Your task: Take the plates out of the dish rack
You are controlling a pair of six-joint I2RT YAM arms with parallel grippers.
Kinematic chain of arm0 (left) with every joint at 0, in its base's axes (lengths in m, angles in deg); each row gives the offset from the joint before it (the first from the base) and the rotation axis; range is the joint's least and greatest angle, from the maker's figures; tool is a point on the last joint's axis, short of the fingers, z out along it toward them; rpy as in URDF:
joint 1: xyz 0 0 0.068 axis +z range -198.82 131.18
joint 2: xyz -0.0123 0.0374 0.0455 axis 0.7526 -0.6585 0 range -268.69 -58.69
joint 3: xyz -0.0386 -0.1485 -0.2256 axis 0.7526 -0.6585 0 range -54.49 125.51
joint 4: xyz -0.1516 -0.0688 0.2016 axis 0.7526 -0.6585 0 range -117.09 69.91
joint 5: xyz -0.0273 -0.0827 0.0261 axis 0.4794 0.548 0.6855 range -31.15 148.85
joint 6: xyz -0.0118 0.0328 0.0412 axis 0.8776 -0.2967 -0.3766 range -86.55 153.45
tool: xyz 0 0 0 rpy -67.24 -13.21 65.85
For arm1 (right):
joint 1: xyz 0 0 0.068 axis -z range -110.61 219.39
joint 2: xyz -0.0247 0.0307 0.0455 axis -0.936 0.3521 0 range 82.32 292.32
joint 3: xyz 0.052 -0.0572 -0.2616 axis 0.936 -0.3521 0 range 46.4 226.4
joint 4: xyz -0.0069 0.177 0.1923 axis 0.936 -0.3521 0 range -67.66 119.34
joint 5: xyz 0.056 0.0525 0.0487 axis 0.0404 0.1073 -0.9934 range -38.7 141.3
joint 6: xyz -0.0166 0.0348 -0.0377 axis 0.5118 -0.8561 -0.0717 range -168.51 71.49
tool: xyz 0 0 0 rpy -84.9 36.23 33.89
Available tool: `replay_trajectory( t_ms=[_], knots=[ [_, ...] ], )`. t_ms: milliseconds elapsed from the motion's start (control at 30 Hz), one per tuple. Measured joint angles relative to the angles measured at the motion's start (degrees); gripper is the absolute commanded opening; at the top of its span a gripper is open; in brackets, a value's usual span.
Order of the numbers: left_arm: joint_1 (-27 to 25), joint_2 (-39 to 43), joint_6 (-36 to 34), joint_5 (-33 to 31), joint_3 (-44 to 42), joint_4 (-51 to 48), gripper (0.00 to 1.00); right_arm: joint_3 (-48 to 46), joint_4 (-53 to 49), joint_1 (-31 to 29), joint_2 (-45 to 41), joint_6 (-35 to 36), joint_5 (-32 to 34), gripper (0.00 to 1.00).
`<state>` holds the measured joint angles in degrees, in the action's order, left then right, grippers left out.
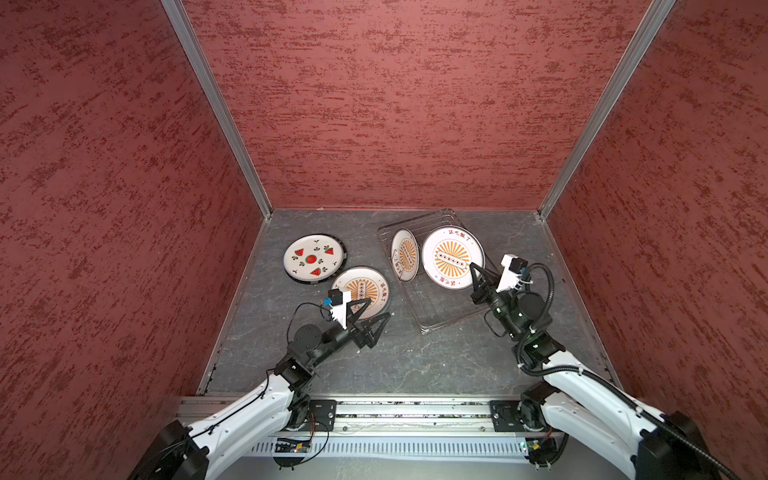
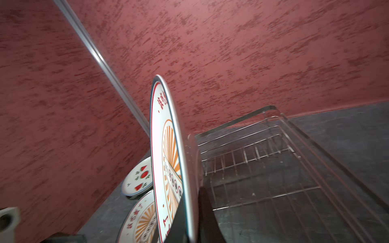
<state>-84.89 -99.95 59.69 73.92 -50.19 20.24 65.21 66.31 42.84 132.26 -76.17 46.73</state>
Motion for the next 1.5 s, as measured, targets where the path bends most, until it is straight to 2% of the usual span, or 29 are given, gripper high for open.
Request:
replay_trajectory(
  t_ms=[233, 500, 600, 733, 900, 1000, 1133, 1300, 1500],
  knots=[
    [0.0, 0.2, 1.0, 0.2, 0.0, 0.2, 0.99, -0.1, 10.3, 0.0, 7.0, -3.9, -16.3, 0.06],
    [0.0, 0.5, 2.2, 0.9, 0.0, 2.1, 1.00, -0.1, 25.5, -0.3, 20.9, -7.0, -27.5, 0.05],
    [0.0, -1.4, 2.9, 1.0, 0.0, 2.7, 0.88, 0.3, 30.2, -0.8, 25.6, -8.0, -29.9, 0.05],
    [0.0, -5.7, 4.4, 1.3, 0.5, 3.5, 0.57, 2.1, 33.9, -1.5, 30.4, -9.1, -32.4, 0.05],
    [0.0, -10.4, 6.2, 1.6, 1.4, 5.6, 0.37, 4.0, 35.2, -2.1, 32.2, -9.3, -32.9, 0.05],
    [0.0, -11.3, 7.1, 1.8, 1.8, 6.2, 0.31, 4.3, 35.0, -2.7, 32.2, -8.6, -32.5, 0.05],
    [0.0, -11.2, 7.8, 1.7, 1.8, 6.7, 0.31, 4.4, 32.8, -4.1, 31.9, -6.1, -30.8, 0.05],
    [0.2, -10.6, 8.7, -0.2, 1.8, 6.6, 0.15, 6.4, 30.0, -6.7, 31.9, -2.7, -29.0, 0.05],
    [0.2, -7.2, 10.2, -1.2, 1.8, 4.3, 0.12, 6.9, 29.9, -7.3, 31.5, -2.0, -28.1, 0.05]
  ],
)
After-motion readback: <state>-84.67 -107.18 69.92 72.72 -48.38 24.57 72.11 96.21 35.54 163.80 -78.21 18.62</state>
